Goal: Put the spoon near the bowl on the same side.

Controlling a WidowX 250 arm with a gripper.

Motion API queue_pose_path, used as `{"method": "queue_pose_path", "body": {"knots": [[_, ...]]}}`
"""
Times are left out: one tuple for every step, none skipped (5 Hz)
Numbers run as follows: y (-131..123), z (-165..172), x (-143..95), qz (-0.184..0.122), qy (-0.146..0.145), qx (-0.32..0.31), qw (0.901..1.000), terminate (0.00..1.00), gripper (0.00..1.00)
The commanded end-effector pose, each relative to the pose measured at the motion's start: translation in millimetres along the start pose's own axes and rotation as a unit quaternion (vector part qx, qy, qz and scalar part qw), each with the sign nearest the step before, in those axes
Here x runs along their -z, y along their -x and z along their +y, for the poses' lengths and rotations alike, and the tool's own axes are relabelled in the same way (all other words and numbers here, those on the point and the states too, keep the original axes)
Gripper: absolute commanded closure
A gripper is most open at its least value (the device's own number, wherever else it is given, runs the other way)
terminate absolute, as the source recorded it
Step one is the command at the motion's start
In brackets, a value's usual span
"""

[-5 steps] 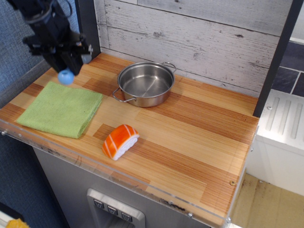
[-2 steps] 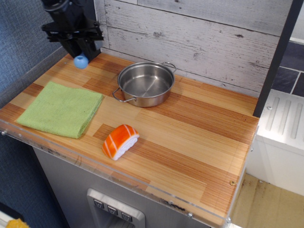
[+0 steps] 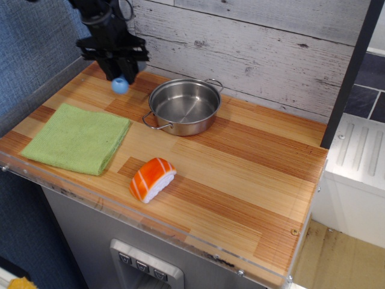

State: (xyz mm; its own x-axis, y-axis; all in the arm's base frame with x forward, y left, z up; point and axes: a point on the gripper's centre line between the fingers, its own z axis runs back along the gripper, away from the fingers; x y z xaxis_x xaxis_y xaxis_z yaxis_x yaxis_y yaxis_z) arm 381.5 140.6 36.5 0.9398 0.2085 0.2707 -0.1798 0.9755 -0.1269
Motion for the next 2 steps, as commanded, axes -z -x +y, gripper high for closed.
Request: {"method": "queue_pose_path", "body": {"knots": [[-0.6, -9.0, 1.5, -0.005, -0.016, 0.020, 0.9997, 0.00, 1.00], [-1.9, -9.8, 7.7, -0.002, -0.015, 0.026, 0.9995, 0.00, 1.00]]}}
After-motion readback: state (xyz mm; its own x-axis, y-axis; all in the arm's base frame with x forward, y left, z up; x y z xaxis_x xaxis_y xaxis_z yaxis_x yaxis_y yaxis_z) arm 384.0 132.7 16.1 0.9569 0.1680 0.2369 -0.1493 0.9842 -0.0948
